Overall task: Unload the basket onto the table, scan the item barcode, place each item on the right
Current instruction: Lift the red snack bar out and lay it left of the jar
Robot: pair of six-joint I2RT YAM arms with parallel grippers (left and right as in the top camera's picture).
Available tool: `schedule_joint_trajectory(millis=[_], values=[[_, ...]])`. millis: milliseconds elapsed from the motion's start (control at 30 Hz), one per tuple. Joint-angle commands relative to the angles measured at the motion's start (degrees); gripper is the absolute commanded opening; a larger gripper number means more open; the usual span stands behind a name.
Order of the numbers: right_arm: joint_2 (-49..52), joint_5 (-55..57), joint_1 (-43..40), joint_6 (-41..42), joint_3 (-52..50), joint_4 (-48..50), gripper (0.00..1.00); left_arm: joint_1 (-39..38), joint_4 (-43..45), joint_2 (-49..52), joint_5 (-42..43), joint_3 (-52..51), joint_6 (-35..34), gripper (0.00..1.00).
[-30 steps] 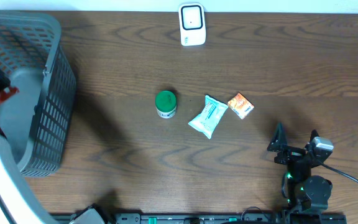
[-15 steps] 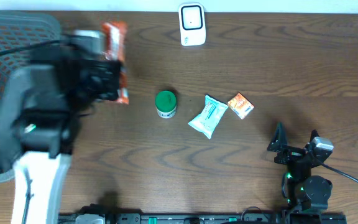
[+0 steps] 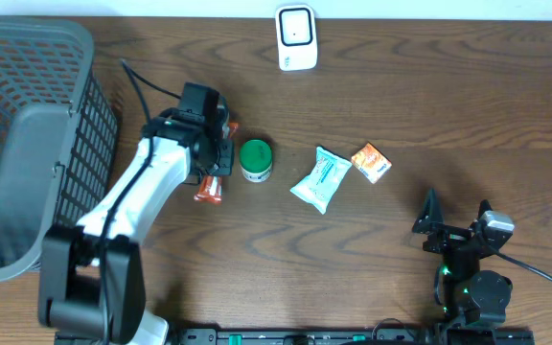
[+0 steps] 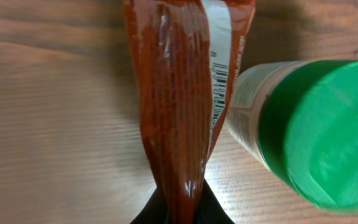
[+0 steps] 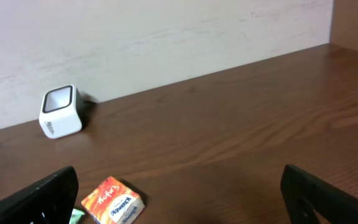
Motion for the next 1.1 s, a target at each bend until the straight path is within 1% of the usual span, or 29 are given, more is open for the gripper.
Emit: schedule_joint_trajectory(millis=[0, 33, 133, 167, 200, 233, 333, 433, 500, 567, 667, 800, 867, 900, 967, 1067], values=[[0.0, 0.3, 0.5, 0.5, -0.1, -0.2, 0.99, -0.1, 1.6, 2.6, 6.8, 0.3, -0.5, 0.07], [0.0, 0.3, 0.5, 0.5, -0.1, -0.2, 0.99, -0.1, 2.0, 2.9, 8.2, 0.3, -0.5, 0.07], [0.0, 0.3, 0.5, 0.5, -0.1, -0.2, 0.99, -0.1, 2.5, 3.0, 8.7, 0.3, -0.5, 0.08], [0.0, 0.3, 0.5, 0.5, -0.1, -0.2, 0.99, 0.0, 2.7, 3.0, 8.7, 0.3, -0.5, 0.27], [0.0, 0.3, 0.5, 0.5, -0.1, -0.2, 0.99, 0.0, 2.8, 3.0, 8.6, 0.3, -0.5, 0.71], [0.0, 0.3, 0.5, 0.5, -0.1, -0.2, 0.99, 0.0, 2.8, 3.0, 8.7, 0.3, -0.5, 0.99], [0.0, 0.3, 0.5, 0.5, -0.1, -0.2, 0.99, -0.1, 2.1, 0.9, 8.7, 1.2, -0.5, 0.98], [0.0, 0.3, 0.5, 0.5, -0.1, -0.2, 0.99, 0.0, 2.1, -3.9, 8.1, 2.7, -0.5, 0.98], [0.0, 0.3, 0.5, 0.5, -0.1, -0.2, 0.99, 0.0, 2.2, -8.3, 5.9, 4.5, -0.5, 0.98], [0.0, 0.3, 0.5, 0.5, -0.1, -0.2, 0.99, 0.0, 2.8, -13.3, 2.6, 6.6, -0.5, 0.98], [0.0, 0.3, 0.5, 0.5, -0.1, -0.2, 0.99, 0.0, 6.5, -21.8, -5.1, 9.8, -0.5, 0.98], [0.0, 0.3, 0.5, 0.5, -0.1, -0.2, 0.99, 0.0, 15.4, -30.2, -16.4, 12.1, 0.0, 0.98], [0.0, 0.3, 0.5, 0.5, -0.1, -0.2, 0.99, 0.0, 18.4, -33.3, -18.0, 13.1, 3.7, 0.98], [0.0, 0.3, 0.5, 0.5, -0.1, -0.2, 0.99, 0.0, 19.0, -34.8, -18.0, 13.7, 6.6, 0.98], [0.0, 0.3, 0.5, 0.5, -0.1, -0.2, 0.99, 0.0, 18.5, -37.2, -18.6, 14.5, 11.4, 0.98], [0.0, 0.3, 0.5, 0.5, -0.1, -0.2, 0.99, 0.0, 14.7, -41.4, -25.3, 15.0, 17.6, 0.98]])
